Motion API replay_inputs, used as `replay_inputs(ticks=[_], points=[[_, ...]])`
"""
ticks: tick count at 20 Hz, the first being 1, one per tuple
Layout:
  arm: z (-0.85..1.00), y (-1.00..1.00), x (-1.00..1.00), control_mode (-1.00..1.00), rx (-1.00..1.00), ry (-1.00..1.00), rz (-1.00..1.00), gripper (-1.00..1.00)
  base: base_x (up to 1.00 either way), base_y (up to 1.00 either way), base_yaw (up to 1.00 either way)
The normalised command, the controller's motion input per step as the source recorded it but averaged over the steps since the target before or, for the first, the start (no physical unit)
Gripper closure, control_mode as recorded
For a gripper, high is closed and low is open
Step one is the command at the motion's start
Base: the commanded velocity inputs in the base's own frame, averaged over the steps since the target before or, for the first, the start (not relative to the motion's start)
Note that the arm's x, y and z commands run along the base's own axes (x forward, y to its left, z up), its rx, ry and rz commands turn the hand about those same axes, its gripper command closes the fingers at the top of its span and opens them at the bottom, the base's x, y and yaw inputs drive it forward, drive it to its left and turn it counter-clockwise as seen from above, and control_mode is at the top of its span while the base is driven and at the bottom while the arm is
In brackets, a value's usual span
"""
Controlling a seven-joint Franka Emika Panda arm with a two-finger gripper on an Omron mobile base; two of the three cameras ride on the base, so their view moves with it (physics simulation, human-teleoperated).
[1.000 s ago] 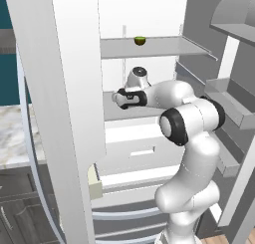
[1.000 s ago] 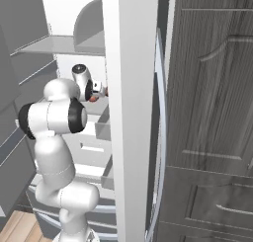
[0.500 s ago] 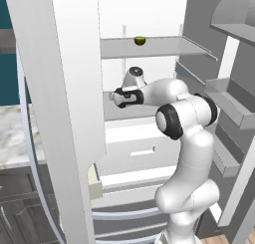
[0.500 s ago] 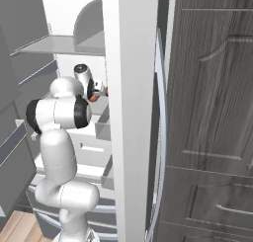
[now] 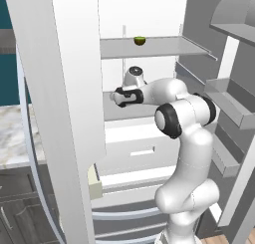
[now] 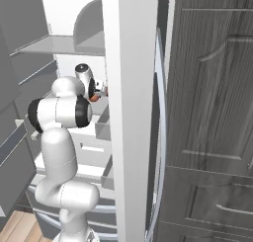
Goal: Pick up the peach and kiwi from the fridge and place one fruit on each plate on the dining counter.
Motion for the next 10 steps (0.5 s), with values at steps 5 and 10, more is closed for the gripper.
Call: replay_inputs(ticks=[5, 10], points=[[-0.31, 0.00, -0.02, -1.00, 0.00, 0.00, -0.03, -1.00, 0.00, 0.00, 0.00], [-0.38, 0.00, 0.00, -1.00, 0.00, 0.00, -0.03, -1.00, 0.00, 0.00, 0.00]])
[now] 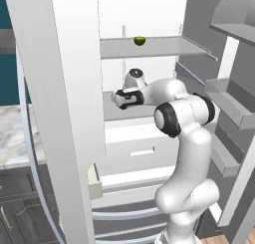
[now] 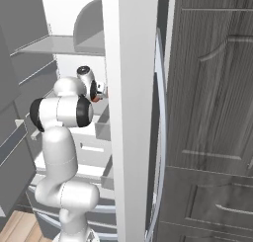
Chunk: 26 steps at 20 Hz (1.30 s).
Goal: Pick up the peach and kiwi from the fridge and place one fruit on each plate on the dining counter.
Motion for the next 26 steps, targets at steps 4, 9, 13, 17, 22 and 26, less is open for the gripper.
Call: replay_inputs(ticks=[4, 9, 13, 17, 22, 26], points=[[-0.21, 0.00, -0.02, -1.00, 0.00, 0.02, -0.01, -1.00, 0.00, 0.00, 0.00], [-0.02, 0.00, -0.01, -1.00, 0.00, 0.01, 0.00, -1.00, 0.00, 0.00, 0.00], [0.00, 0.00, 0.00, -1.00, 0.00, 0.00, 0.00, 1.00, 0.00, 0.00, 0.00], [-0.01, 0.00, -0.02, -1.00, 0.00, 0.00, 0.00, 1.00, 0.00, 0.00, 0.00], [0.00, 0.00, -0.57, -1.00, 0.00, -0.09, 0.00, 1.00, 0.00, 0.00, 0.00], [0.35, 0.00, -1.00, -1.00, 0.00, -0.10, 0.00, 1.00, 0.00, 0.00, 0.00]])
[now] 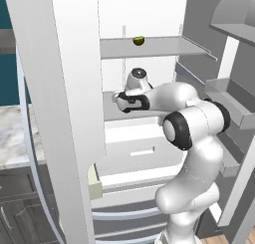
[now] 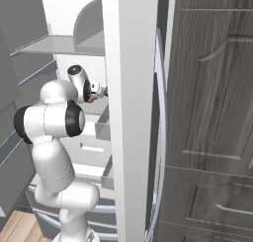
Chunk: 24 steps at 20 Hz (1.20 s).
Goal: Pick up the peach and kiwi from the fridge and place one fruit on each plate on the dining counter.
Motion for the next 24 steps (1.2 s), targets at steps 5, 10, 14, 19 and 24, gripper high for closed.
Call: replay_inputs(ticks=[5, 10, 14, 19, 24], points=[[0.75, 0.00, -1.00, -1.00, 0.00, -0.02, 0.00, 1.00, 0.00, 0.00, 0.00], [0.66, 0.00, -1.00, -1.00, 0.00, 0.05, 0.00, 1.00, 0.00, 0.00, 0.00], [0.57, 0.00, -1.00, -1.00, 0.00, 0.24, 0.00, 1.00, 0.00, 0.00, 0.00], [0.27, 0.00, -1.00, -1.00, 0.01, 0.32, 0.00, 1.00, 0.00, 0.00, 0.00], [0.02, 0.00, -1.00, -1.00, 0.00, 0.09, 0.00, 1.00, 0.00, 0.00, 0.00]])
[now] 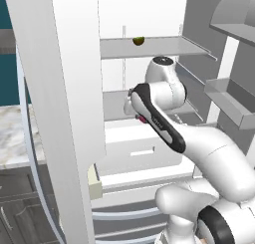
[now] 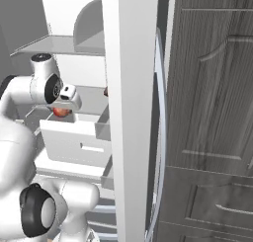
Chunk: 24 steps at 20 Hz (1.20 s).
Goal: Pick up the peach and kiwi from the fridge and place one fruit on each plate on the dining counter.
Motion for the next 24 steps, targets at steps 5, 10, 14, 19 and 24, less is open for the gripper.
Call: replay_inputs(ticks=[5, 10, 14, 19, 24], points=[[0.18, 0.00, -1.00, -1.00, 0.00, -0.16, 0.00, 1.00, 0.00, 0.00, 0.00], [0.54, -0.02, -1.00, -1.00, 0.00, -0.18, 0.00, 1.00, 0.00, 0.00, 0.00], [0.39, -0.12, -0.95, -1.00, 0.00, -0.06, 0.00, 1.00, 0.00, 0.00, 0.00], [0.20, -0.39, -0.51, -1.00, 0.00, 0.00, 0.00, 1.00, 0.00, 0.00, 0.00], [0.05, -0.20, -0.05, -1.00, 0.00, 0.01, 0.00, 1.00, 0.00, 0.00, 0.00]])
